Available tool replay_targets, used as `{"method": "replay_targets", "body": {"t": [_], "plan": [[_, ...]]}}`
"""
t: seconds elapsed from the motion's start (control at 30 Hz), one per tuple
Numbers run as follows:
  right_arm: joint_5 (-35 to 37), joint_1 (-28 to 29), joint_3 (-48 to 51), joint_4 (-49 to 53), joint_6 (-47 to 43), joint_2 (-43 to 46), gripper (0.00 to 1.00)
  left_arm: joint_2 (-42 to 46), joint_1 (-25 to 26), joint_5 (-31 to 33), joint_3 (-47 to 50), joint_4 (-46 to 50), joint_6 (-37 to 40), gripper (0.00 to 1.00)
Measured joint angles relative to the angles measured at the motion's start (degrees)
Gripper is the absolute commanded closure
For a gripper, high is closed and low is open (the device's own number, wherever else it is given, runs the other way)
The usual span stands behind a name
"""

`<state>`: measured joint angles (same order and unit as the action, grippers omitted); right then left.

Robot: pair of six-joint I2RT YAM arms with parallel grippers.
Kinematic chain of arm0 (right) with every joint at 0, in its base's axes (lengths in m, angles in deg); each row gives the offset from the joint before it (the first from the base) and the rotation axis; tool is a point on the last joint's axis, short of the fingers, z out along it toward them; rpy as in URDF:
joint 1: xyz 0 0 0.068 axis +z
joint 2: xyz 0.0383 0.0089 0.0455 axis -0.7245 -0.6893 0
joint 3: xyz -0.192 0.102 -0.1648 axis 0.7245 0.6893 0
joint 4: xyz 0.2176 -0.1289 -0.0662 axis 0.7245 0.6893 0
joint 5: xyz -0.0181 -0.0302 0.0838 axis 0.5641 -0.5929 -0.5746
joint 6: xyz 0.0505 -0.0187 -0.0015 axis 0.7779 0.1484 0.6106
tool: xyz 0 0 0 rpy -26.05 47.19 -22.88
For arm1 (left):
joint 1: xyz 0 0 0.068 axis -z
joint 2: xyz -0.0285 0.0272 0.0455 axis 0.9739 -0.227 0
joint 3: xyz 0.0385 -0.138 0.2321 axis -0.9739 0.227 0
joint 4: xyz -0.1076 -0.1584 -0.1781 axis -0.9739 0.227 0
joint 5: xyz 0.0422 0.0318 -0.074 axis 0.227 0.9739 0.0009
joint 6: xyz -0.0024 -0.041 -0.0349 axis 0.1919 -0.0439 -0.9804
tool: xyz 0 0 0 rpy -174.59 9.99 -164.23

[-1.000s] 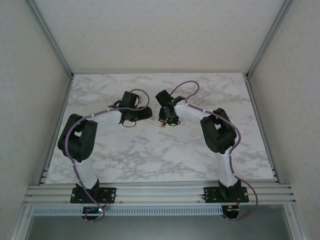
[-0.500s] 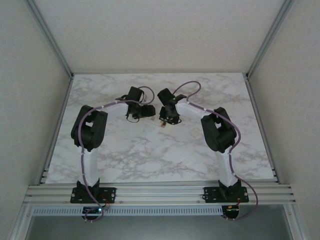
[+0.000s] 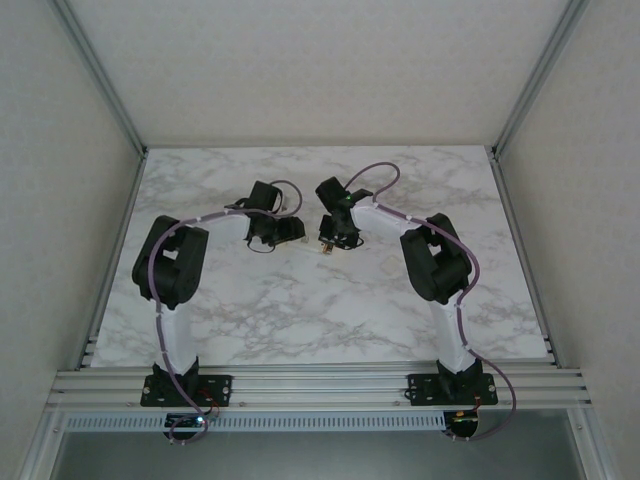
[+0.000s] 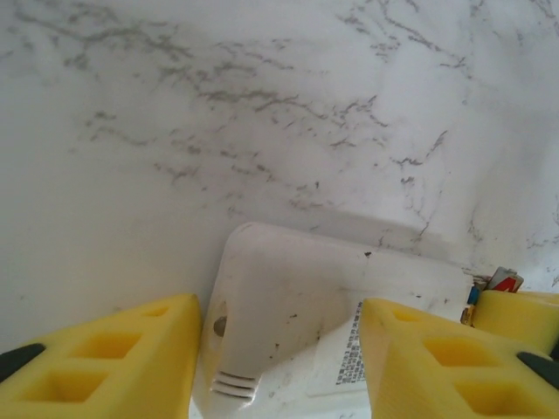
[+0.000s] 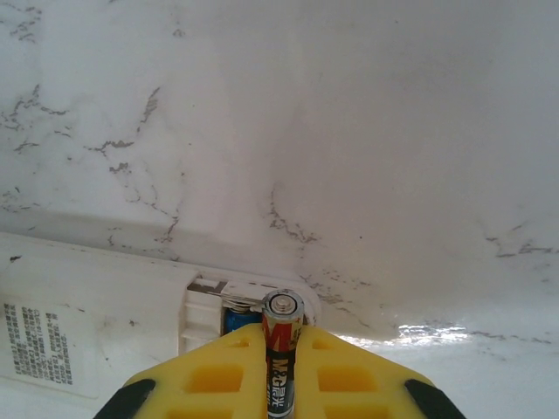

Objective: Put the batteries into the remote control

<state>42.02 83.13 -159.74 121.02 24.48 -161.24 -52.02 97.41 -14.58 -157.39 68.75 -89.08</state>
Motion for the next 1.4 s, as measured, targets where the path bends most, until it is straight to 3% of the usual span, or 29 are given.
{"method": "replay_targets", "body": {"t": [0.9,1.4], "plan": [[-2.8,-0.5,-0.1,1.5,-4.7,0.4,0.89,1.1,0.4,1.3,1.6,-1.1,-4.2,0.5],[-0.3,-0.5,0.3,3.8,-4.1,3.6,0.89,1.2,0.4,1.3,1.6,-1.0,-4.2,0.51]]}}
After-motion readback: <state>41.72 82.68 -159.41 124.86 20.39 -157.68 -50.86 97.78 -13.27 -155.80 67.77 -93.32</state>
